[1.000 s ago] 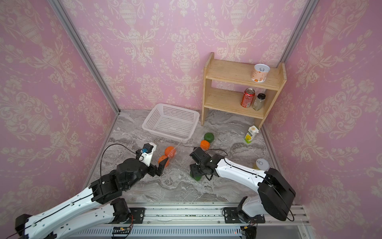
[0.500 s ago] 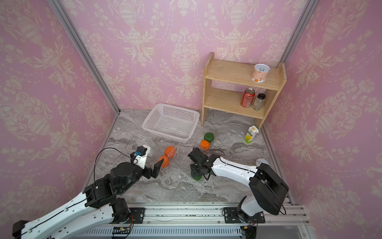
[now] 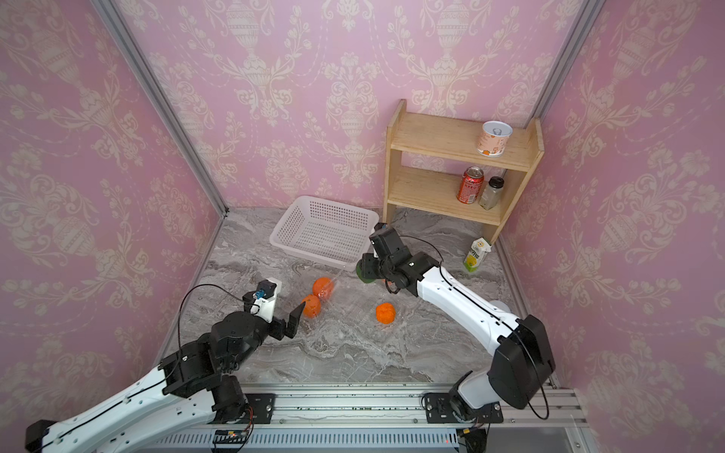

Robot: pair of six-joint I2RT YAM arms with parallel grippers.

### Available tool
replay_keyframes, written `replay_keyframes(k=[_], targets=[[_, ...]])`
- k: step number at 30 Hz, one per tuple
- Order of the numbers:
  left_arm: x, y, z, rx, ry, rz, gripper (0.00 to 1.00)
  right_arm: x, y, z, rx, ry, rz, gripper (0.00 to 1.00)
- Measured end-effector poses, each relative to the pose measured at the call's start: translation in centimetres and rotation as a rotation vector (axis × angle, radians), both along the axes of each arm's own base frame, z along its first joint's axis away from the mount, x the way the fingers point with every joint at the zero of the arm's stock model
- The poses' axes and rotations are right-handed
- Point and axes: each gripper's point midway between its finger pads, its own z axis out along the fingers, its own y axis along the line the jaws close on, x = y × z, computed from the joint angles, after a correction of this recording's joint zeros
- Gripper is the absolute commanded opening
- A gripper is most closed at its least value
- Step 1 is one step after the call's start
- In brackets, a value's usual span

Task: Take oranges out of containers
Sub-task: Pick up the orange from the packing box, then place the orange in the basket.

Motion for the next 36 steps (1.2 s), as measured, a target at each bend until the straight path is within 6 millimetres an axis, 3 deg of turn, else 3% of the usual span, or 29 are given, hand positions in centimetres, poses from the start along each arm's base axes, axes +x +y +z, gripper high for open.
replay_keyframes(k=[4,7,10,15,18,22,25,31,34,36], targets=[[0.1,0.1,-0.4,0.015,0.000,0.005,0.99,5.9,1.4,2.2,0.012,-0.045,-0.005,0.45],[0.2,0.0,-0.8,0.019,0.001,0.008,0.99,9.8,2.9,1.4,0.001,-0.038,0.005,0.44],[0.5,-0.3,-1.4,0.034,0.010,0.011,0.99,13.3,4.2,-0.6,-0.005,-0.009,0.004,0.46],[0.8,-0.8,-2.2,0.064,0.028,0.009,0.99,17.3,5.9,-4.4,-0.034,0.038,0.023,0.74],[0.9,-0.9,-1.9,0.056,0.014,0.007,0.99,17.9,5.9,-5.6,-0.070,0.051,0.040,0.82],[1.1,-1.1,-1.5,0.053,-0.010,0.002,0.99,17.1,5.1,-5.1,-0.122,0.050,0.051,0.81],[1.3,-1.2,-1.3,0.060,-0.023,0.001,0.99,14.9,2.8,-3.8,-0.205,0.033,0.022,0.79],[1.9,-1.4,-1.4,0.075,-0.031,0.003,0.99,4.2,-3.7,-3.4,-0.286,0.052,-0.023,0.74],[2.0,-1.6,-1.9,0.091,-0.019,0.000,0.99,-0.7,-6.1,-5.8,-0.325,0.086,-0.045,0.73],[2.0,-1.9,-2.1,0.094,-0.009,-0.014,0.99,-3.5,-7.2,-8.5,-0.357,0.129,-0.041,0.72]])
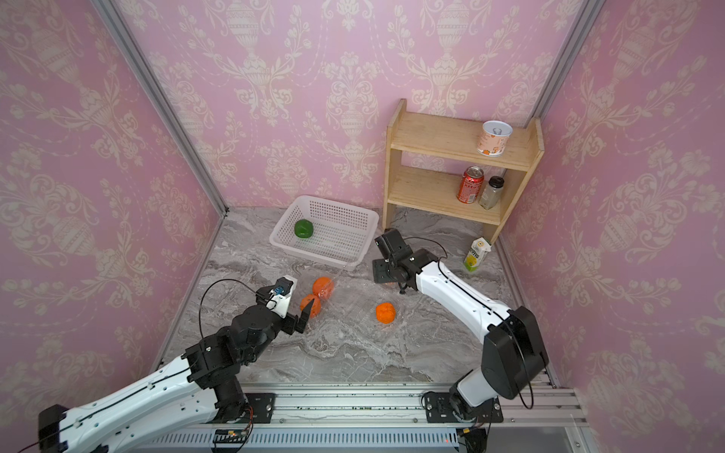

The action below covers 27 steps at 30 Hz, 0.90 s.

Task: Take oranges out of containers
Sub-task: Place the orange in the basket, then pick up the orange from the packing box.

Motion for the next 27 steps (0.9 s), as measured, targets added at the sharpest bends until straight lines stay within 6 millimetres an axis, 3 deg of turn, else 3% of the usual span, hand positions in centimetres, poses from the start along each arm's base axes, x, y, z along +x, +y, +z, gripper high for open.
replay_keyframes(k=[3,6,15,27], targets=[[-0.1,-0.3,-0.1,-0.005,0.006,-0.018,0.99,-3.2,-0.7,-3.4,-0.035,0.069,0.017,0.71],[-0.2,-0.5,-0.1,-0.008,0.011,-0.029,0.99,-5.0,-0.1,-4.9,-0.037,0.096,0.045,0.70],[-0.4,-0.3,0.3,-0.034,0.008,-0.026,0.99,-5.1,2.7,-5.5,0.054,0.081,0.080,0.69],[-0.4,-0.1,0.5,-0.045,0.004,-0.022,0.99,-6.1,2.7,-8.8,-0.053,0.158,0.072,0.70]])
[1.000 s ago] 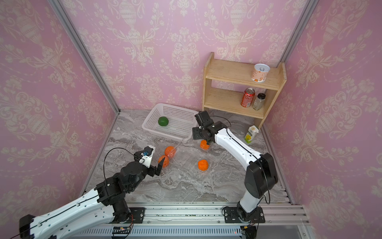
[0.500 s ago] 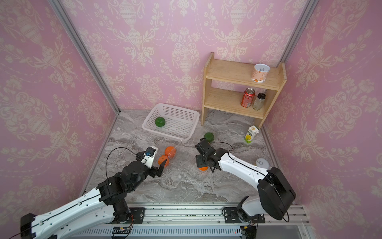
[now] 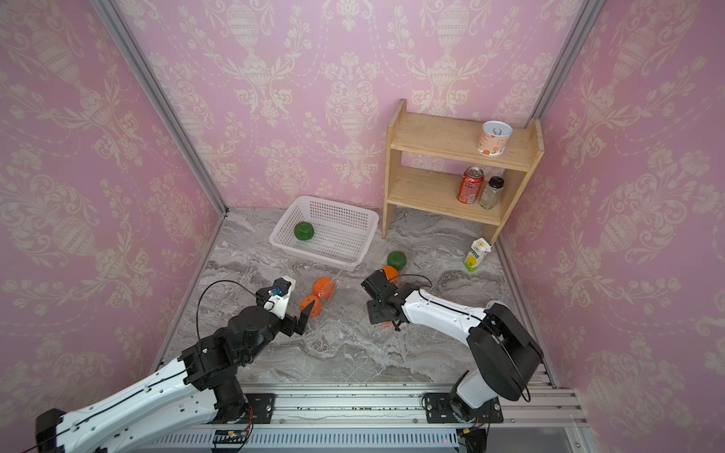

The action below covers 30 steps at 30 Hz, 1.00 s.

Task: Take oranges out of containers
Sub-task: Pick up the orange from the packing box.

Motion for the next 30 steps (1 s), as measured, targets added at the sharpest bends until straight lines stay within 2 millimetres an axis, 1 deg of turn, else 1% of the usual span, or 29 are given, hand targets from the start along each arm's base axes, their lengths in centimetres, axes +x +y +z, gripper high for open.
replay_keyframes(k=[3,4,5,6,7,9,11,14,25,27,30], targets=[[0.0,0.0,0.0,0.000,0.001,-0.002,0.99,-0.1,-0.4,-0.9,-0.029,0.017,-0.015,0.69],[0.0,0.0,0.0,0.000,0.001,-0.002,0.99,-0.1,-0.5,-1.1,-0.036,0.020,-0.019,0.66],[0.0,0.0,-0.1,0.001,0.002,-0.002,0.99,0.0,-0.6,-1.3,-0.044,0.022,-0.024,0.60],[0.0,0.0,-0.1,0.004,0.004,-0.002,0.99,0.1,-0.6,-1.4,-0.049,0.021,-0.028,0.52],[0.0,0.0,-0.2,0.007,0.006,-0.002,0.99,0.2,-0.6,-1.3,-0.050,0.016,-0.032,0.48],[0.0,0.0,-0.3,0.010,0.008,-0.002,0.99,0.5,-0.5,-1.2,-0.051,0.011,-0.042,0.43],[-0.1,0.0,-0.4,0.016,0.013,-0.002,0.99,0.6,-0.4,-1.1,-0.049,0.009,-0.048,0.42],[-0.1,0.2,-0.5,0.030,0.022,0.001,0.99,0.9,-0.1,-0.6,-0.040,0.000,-0.048,0.42],[-0.3,1.0,-0.5,0.056,0.044,0.028,0.99,3.4,1.7,3.6,0.065,-0.088,-0.072,0.43],[-0.3,1.4,-0.5,0.058,0.043,0.041,0.99,4.4,2.1,5.1,0.100,-0.112,-0.081,0.43],[-0.3,2.0,-0.4,0.050,0.044,0.064,0.99,6.9,2.8,8.6,0.179,-0.171,-0.105,0.43]])
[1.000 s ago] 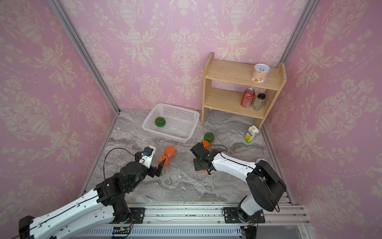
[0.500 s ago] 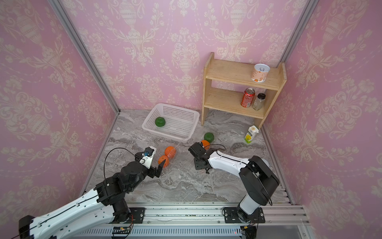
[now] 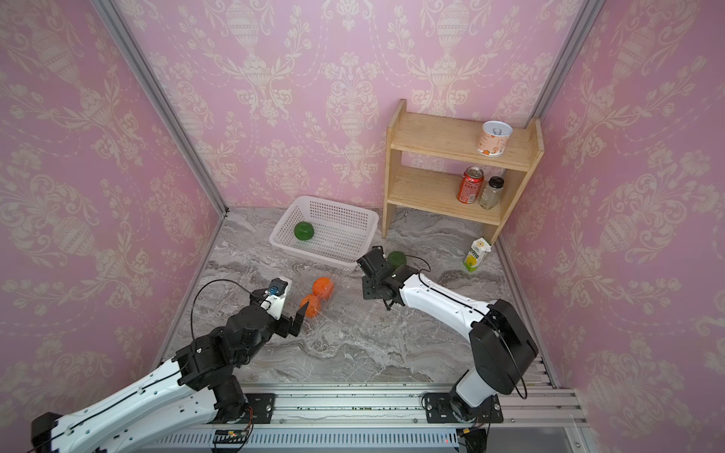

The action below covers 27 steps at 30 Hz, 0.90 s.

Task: Take oranges out of containers
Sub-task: Pick up the orange from the packing box, then place the orange in the basket.

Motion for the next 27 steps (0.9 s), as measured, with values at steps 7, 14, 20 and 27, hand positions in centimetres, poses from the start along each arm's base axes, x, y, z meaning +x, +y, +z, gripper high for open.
replay_keyframes(k=[7,14,20,27], targets=[[0.0,0.8,-0.3,0.013,0.015,0.032,0.99,7.7,1.6,10.3,0.163,-0.206,-0.029,0.43],[0.1,1.0,-0.4,0.017,0.023,0.045,0.99,13.3,4.8,10.0,0.174,-0.198,0.022,0.43],[0.2,1.1,-0.5,0.020,0.028,0.054,0.99,17.2,6.6,6.4,0.172,-0.123,0.045,0.44],[0.1,1.3,-0.8,0.025,0.036,0.059,0.99,18.8,8.2,3.2,0.173,-0.052,0.089,0.71]])
